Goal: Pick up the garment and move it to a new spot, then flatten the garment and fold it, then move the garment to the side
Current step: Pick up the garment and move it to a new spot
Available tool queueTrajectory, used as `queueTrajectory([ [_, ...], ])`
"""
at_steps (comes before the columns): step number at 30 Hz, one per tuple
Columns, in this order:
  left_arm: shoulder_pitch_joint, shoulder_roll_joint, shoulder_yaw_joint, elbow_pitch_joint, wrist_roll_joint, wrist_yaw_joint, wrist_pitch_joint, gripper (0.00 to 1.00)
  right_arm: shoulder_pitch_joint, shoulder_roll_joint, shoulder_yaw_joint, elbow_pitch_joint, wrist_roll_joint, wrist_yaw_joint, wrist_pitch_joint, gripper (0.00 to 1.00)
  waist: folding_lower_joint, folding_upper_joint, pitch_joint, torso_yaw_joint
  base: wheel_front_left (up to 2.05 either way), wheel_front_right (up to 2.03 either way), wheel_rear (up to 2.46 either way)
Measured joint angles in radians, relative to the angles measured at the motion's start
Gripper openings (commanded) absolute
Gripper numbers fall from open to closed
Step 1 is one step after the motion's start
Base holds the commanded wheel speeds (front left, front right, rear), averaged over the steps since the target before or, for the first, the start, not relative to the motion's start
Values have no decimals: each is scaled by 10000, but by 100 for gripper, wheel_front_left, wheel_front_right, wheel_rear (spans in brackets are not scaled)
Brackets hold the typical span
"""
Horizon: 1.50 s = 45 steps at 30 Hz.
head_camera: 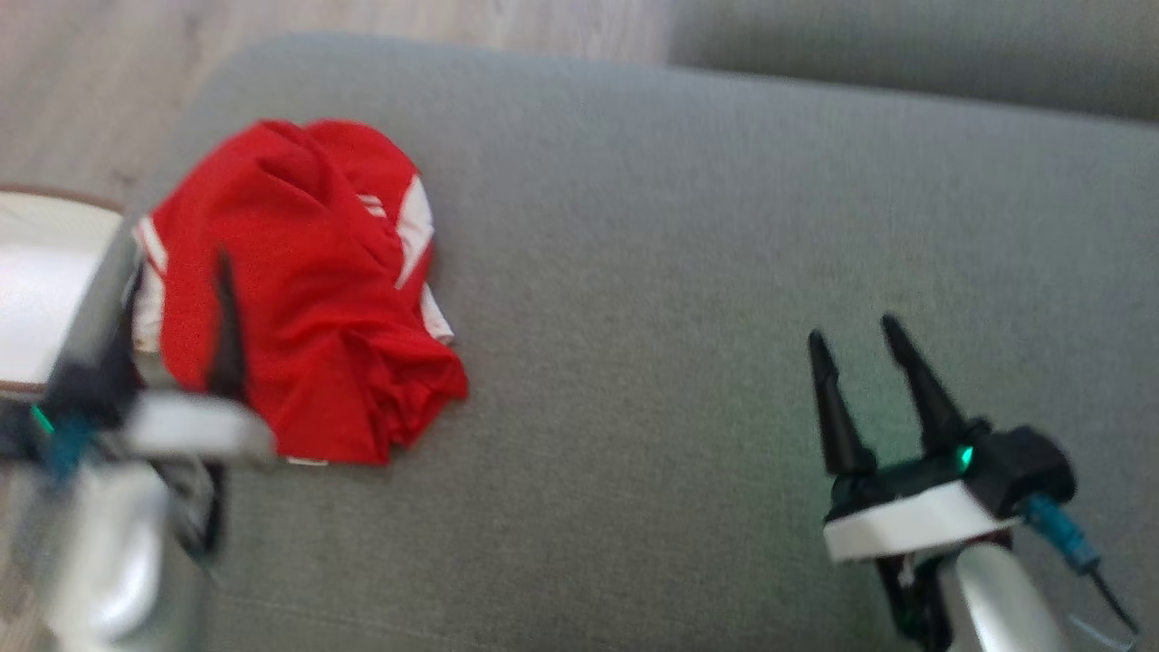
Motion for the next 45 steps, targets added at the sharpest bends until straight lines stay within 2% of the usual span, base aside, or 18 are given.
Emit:
queueTrajectory([
  [4,-2083,869,142,878,-75,-343,635,100,-496,-10,-479,-261,-433,0,0,100,1,0,858,-256,0,0,0],
  [8,-3828,1609,-203,2036,-307,-608,1942,100,-1003,-25,-838,-483,-445,0,-2,100,2,0,1667,-575,0,0,0],
  [15,-5503,2314,-1210,4335,-823,-692,4213,100,-1385,-35,-895,-619,-640,0,-2,100,2,-1,2651,-1162,0,0,0],
  [20,-5926,2523,-1944,5342,-1244,-692,4962,100,-1384,-40,-880,-704,-652,0,-4,100,0,-1,2963,-1538,0,0,0],
  [21,-5949,2560,-1998,5513,-1352,-692,5016,84,-1384,-38,-869,-731,-650,0,-4,100,-1,0,2990,-1592,0,0,0],
  [22,-5953,2608,-2015,5630,-1417,-692,4968,0,-1384,-40,-865,-754,-650,0,-4,100,-2,0,3009,-1638,0,0,0],
  [29,-6317,2771,-1996,6004,-1480,-683,3051,0,-1375,-40,-878,-757,-610,0,-21,100,-2,0,2786,-1717,0,0,0],
  [36,-7013,2771,-1896,5737,-1693,-600,1099,0,-1323,-38,-859,-594,-305,0,-46,100,-3,0,1927,-1720,0,0,0],
  [45,-7137,2537,-2151,3758,-2140,-617,362,0,-928,-38,-838,-359,105,0,-46,100,-4,0,925,-1754,0,0,0],
])
